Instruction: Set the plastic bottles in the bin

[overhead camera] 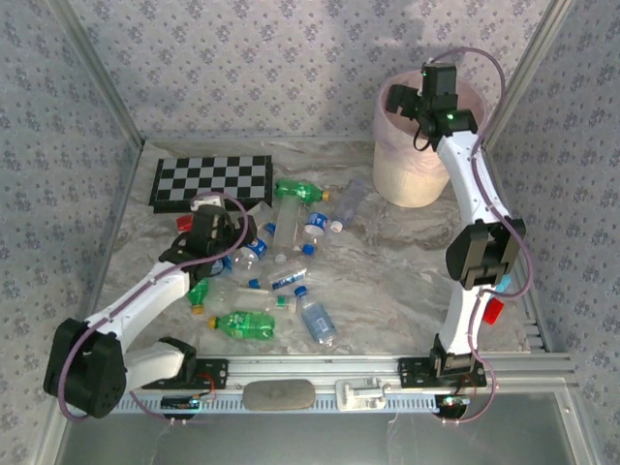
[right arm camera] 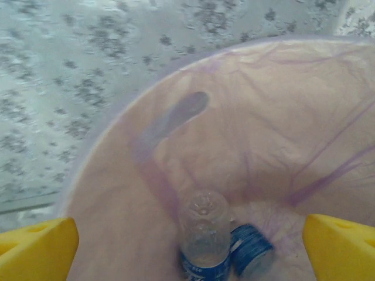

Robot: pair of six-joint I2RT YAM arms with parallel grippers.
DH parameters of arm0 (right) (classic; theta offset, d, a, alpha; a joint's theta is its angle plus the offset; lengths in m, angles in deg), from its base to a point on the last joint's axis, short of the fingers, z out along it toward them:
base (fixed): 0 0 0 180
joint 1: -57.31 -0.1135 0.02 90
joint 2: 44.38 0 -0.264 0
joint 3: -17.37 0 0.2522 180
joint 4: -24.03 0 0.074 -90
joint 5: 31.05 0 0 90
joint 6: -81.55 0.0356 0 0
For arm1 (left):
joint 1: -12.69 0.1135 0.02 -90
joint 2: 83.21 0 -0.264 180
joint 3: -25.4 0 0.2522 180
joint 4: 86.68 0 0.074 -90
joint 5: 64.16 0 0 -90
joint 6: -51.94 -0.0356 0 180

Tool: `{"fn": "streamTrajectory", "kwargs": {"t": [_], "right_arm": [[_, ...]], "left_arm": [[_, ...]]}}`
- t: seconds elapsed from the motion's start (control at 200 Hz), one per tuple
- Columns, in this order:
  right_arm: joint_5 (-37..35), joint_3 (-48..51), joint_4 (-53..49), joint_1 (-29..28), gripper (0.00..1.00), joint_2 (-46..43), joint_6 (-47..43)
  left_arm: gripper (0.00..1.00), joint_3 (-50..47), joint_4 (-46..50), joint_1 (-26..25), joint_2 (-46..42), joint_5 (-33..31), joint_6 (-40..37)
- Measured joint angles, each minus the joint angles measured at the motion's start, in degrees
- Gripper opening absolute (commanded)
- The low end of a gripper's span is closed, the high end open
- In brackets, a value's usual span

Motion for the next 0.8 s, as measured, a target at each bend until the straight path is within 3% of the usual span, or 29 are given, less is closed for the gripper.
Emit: {"fn": "streamTrajectory", "kwargs": {"t": [0.115,0.305,0.465,0.8], "right_arm": [[-0.81,8.13,1.79,-5.01,1.00,-8.57,-0.76],[-1.92,26.82,10.05,-19.06,1.00,-20.92,-0.55],[-2.36,37.22,14.19,-26.67,1.00,-20.83,1.33],[-1.73,43.56,15.10,-31.41,1.00,-15.58,5.73]], "left_arm": [[1.00,0.00,1.68,1.25,-2.47,-0.85,0.02],[1.00,0.00,3.39,7.76,-6.38,-0.70,0.98],[1.00,-0.15,5.14,13.25,-8.50,1.11,1.84],[1.00,-1.49,10.86,19.52,-9.29,5.14,5.29]]}}
